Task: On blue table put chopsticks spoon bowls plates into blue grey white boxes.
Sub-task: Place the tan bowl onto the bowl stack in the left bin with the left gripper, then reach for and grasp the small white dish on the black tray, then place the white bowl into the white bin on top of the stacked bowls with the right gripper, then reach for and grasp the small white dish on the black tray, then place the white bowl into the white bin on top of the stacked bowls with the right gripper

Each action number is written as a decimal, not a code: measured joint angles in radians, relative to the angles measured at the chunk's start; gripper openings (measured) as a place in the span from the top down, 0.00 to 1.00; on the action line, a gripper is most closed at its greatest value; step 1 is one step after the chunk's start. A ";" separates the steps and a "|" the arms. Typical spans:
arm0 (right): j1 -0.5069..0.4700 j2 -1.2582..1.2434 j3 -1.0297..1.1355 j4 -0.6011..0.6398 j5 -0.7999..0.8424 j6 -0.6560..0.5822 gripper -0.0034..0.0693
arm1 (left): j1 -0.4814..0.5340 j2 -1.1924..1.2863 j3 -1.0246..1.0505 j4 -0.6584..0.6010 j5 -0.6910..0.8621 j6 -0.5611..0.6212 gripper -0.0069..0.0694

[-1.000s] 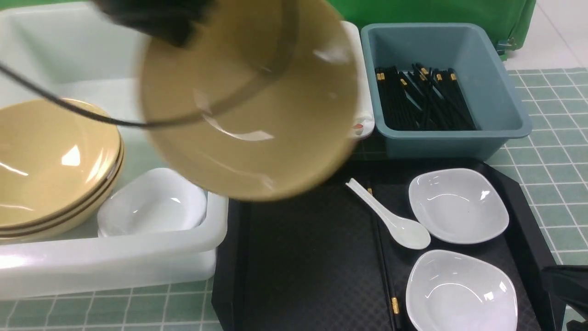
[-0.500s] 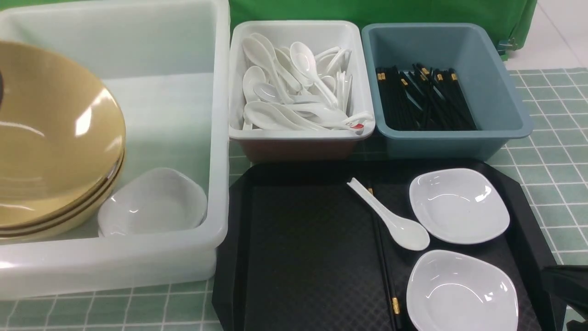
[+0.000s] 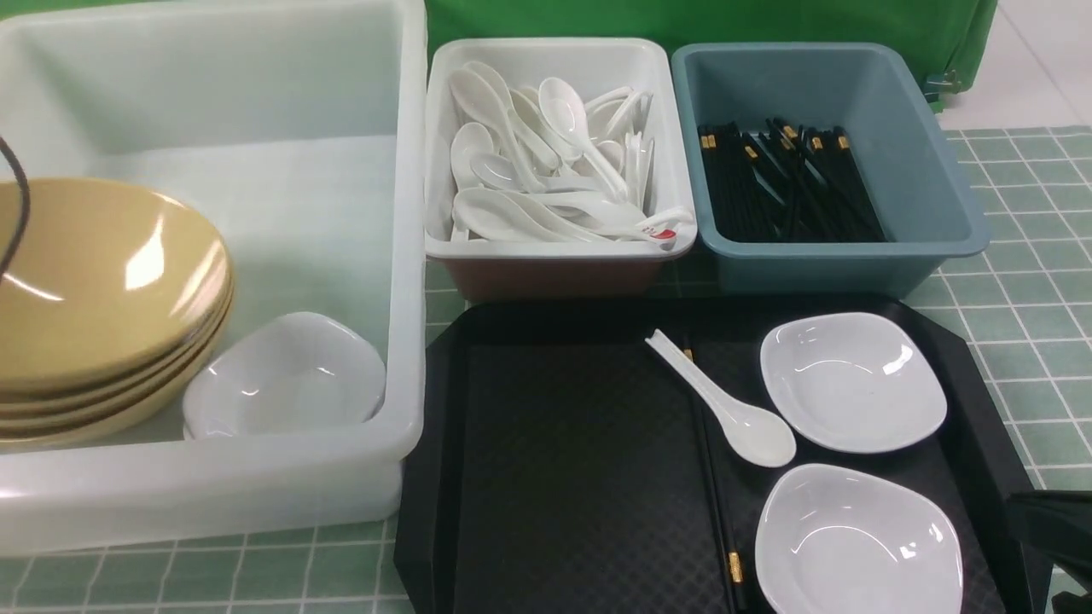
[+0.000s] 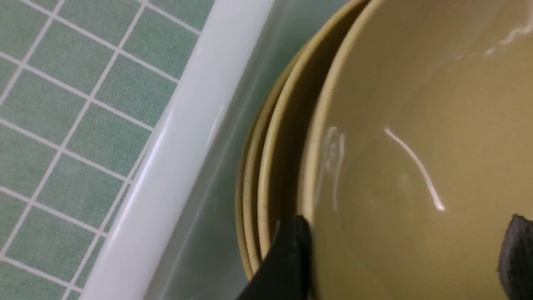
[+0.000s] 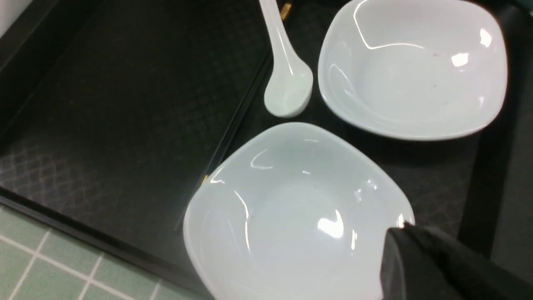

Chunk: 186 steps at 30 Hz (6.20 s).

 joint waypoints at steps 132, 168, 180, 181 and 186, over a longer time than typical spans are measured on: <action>0.068 1.087 -0.693 -0.348 0.052 0.343 0.31 | -0.457 -1.386 0.998 0.605 -0.755 -0.474 0.91; 0.730 1.061 -0.942 0.237 -0.528 -0.131 0.85 | -0.457 -1.386 0.999 0.605 -0.763 -0.474 0.91; 0.797 1.252 -1.028 0.261 -0.612 -0.185 0.56 | -0.457 -1.386 0.999 0.605 -0.756 -0.474 0.91; 0.793 1.244 -1.030 0.260 -0.600 -0.190 0.52 | -0.457 -1.386 0.999 0.605 -0.755 -0.474 0.91; 0.718 1.156 -1.036 0.240 -0.392 -0.303 0.36 | -0.457 -1.386 0.999 0.605 -0.749 -0.474 0.91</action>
